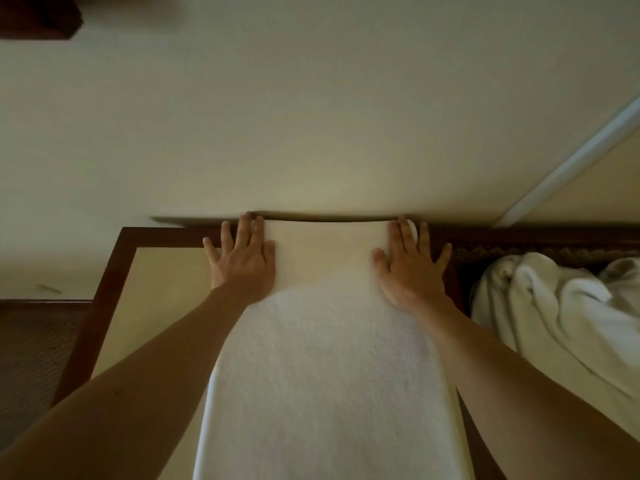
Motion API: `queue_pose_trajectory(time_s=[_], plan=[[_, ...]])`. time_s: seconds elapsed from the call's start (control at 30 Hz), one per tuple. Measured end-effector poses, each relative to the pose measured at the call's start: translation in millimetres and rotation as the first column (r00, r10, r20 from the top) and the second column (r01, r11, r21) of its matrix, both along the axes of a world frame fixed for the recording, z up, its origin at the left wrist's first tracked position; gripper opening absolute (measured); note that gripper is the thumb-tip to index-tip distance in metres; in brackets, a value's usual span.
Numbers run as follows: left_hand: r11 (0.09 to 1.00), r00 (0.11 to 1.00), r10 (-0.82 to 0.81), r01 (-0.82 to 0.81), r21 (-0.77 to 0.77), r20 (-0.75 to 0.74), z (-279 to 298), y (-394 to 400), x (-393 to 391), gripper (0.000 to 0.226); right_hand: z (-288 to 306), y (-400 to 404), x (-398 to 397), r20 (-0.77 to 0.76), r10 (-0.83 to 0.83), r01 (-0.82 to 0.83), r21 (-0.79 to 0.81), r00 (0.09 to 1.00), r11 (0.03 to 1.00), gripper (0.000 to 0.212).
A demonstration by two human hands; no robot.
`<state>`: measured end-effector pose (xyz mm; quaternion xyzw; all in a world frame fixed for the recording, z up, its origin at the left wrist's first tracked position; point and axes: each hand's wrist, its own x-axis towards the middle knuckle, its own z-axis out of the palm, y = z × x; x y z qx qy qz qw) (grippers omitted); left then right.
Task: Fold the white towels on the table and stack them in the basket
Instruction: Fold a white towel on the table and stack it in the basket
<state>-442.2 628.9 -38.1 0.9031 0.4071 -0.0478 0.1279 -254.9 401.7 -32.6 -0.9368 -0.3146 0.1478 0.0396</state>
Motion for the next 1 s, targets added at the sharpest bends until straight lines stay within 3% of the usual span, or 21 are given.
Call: queue_pose_trajectory(time_s=[0.1, 0.2, 0.27, 0.33, 0.57, 0.67, 0.77, 0.83, 0.87, 0.9, 0.93, 1.0], plan=[[0.999, 0.998, 0.038, -0.039, 0.02, 0.04, -2.4, 15.9, 17.1, 0.054, -0.7, 15.9, 11.0, 0.026, -0.048, 0.046, 0.047, 0.999, 0.998, 0.069], [0.984, 0.981, 0.082, -0.108, 0.139, 0.177, 1.7, 13.7, 16.7, 0.044, 1.2, 15.6, 6.9, 0.184, -0.136, 0.107, 0.161, 0.974, 0.981, 0.058], [0.97, 0.953, -0.045, -0.03, 0.243, 0.299, 2.7, 9.2, 9.7, 0.041, 2.5, 12.3, 5.8, 0.252, -0.102, 0.065, 0.151, 0.962, 0.986, 0.051], [0.969, 0.923, -0.176, 0.101, 0.226, 0.341, 0.4, 8.9, 4.5, 0.039, 2.0, 11.9, 8.5, 0.193, -0.078, 0.057, 0.112, 0.978, 0.992, 0.051], [0.983, 0.968, -0.153, 0.128, 0.133, 0.199, -1.6, 35.7, 29.5, 0.05, 9.2, 40.0, 37.4, 0.08, -0.159, 0.161, -0.017, 0.984, 0.987, 0.057], [0.988, 0.986, -0.119, 0.106, 0.111, 0.114, 6.8, 45.8, 44.9, 0.047, 8.8, 49.6, 41.4, 0.056, -0.237, 0.236, 0.03, 0.97, 0.971, 0.056], [0.999, 0.993, -0.025, 0.02, 0.045, 0.114, 12.5, 42.8, 49.5, 0.043, 4.5, 47.0, 42.2, -0.015, -0.331, 0.322, 0.282, 0.943, 0.904, 0.041], [0.996, 0.945, 0.086, -0.073, -0.053, 0.317, 13.3, 43.4, 40.8, 0.032, 4.1, 35.0, 42.5, -0.061, -0.457, 0.399, 0.599, 0.887, 0.694, 0.041], [0.986, 0.875, 0.164, -0.13, -0.106, 0.455, 14.0, 43.5, 32.0, 0.031, 6.1, 27.0, 39.5, -0.055, -0.491, 0.388, 0.69, 0.87, 0.611, 0.047], [0.98, 0.799, 0.197, -0.165, -0.107, 0.568, 14.4, 39.8, 19.6, 0.034, 7.7, 16.6, 29.4, -0.028, -0.484, 0.359, 0.708, 0.875, 0.608, 0.052], [0.987, 0.77, 0.144, -0.161, -0.03, 0.621, 17.1, 30.6, 7.7, 0.038, 12.5, 7.7, 13.3, 0.023, -0.429, 0.305, 0.669, 0.903, 0.678, 0.052], [0.988, 0.822, -0.069, -0.023, 0.154, 0.565, 17.9, -9.7, -19.4, 0.04, 18.4, -13.8, -35.8, 0.136, -0.175, 0.083, 0.505, 0.975, 0.859, 0.05]])
